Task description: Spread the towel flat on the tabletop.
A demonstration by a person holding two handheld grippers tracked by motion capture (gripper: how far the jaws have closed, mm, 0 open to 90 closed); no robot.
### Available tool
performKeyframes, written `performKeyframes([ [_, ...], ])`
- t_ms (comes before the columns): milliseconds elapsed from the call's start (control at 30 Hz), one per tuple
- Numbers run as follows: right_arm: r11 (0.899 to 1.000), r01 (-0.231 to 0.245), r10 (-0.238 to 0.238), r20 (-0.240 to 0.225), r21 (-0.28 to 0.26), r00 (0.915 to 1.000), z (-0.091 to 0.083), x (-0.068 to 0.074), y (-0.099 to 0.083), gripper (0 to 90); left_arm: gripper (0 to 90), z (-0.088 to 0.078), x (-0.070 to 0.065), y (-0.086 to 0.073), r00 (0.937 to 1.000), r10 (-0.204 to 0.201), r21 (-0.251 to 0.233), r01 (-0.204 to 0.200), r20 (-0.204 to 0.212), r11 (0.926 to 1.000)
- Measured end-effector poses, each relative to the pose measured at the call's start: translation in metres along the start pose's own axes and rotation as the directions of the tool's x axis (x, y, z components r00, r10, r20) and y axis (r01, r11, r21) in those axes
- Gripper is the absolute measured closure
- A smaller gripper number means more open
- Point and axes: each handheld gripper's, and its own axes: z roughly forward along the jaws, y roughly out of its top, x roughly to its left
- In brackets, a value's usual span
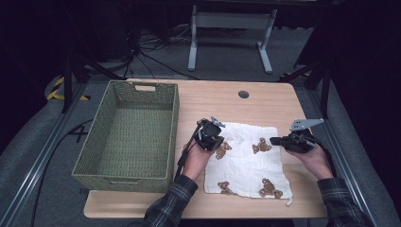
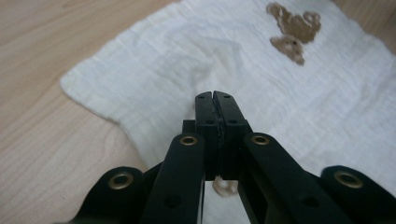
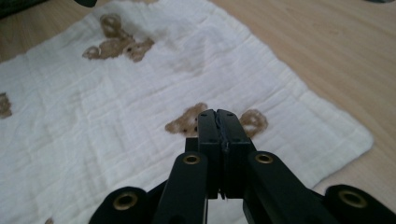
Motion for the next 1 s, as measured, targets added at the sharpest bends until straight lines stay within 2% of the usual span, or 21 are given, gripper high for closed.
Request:
performKeyframes([
  [67,1.0,0.008,-0.008,-0.003,0.03,1.0,0.0,0.005,-0.005,89.5,89.4,0.001,-0.003,-0.007,0.9999,0.013,0.023,-0.013,-0.002,0.9997],
  [233,0.997,0.01,-0.009,-0.005,0.079,0.9999,0.0,0.013,-0.019,89.5,89.4,0.006,-0.008,-0.021,0.9998,0.015,0.07,-0.016,0.01,0.9975],
  [467,0.985,0.013,-0.016,0.013,0.169,0.9998,0.007,0.012,-0.036,89.6,89.4,0.019,-0.01,-0.031,0.999,0.019,0.136,-0.024,0.04,0.9905],
  [600,0.985,0.009,-0.012,0.014,0.173,0.9998,0.007,0.011,-0.038,89.7,89.5,0.019,-0.012,-0.033,0.9983,0.02,0.14,-0.027,0.054,0.9897],
  [667,0.984,0.009,-0.013,0.016,0.177,0.9998,0.005,0.012,-0.039,89.7,89.5,0.019,-0.014,-0.036,0.9974,0.009,0.128,-0.018,0.071,0.9917],
  [800,0.984,-0.001,-0.002,0.019,0.178,0.9998,-0.001,0.011,-0.045,89.7,89.5,0.017,-0.02,-0.038,0.9958,0.032,0.136,-0.044,0.086,0.9897],
  [833,0.984,-0.004,0.001,0.019,0.177,0.9998,-0.003,0.011,-0.046,89.7,89.5,0.017,-0.024,-0.04,0.9953,0.026,0.138,-0.039,0.093,0.9896],
  [1000,0.984,-0.01,0.007,0.02,0.177,0.9998,-0.01,0.014,-0.053,89.7,89.5,0.016,-0.033,-0.044,0.9898,0.044,0.137,-0.063,0.135,0.9886],
])
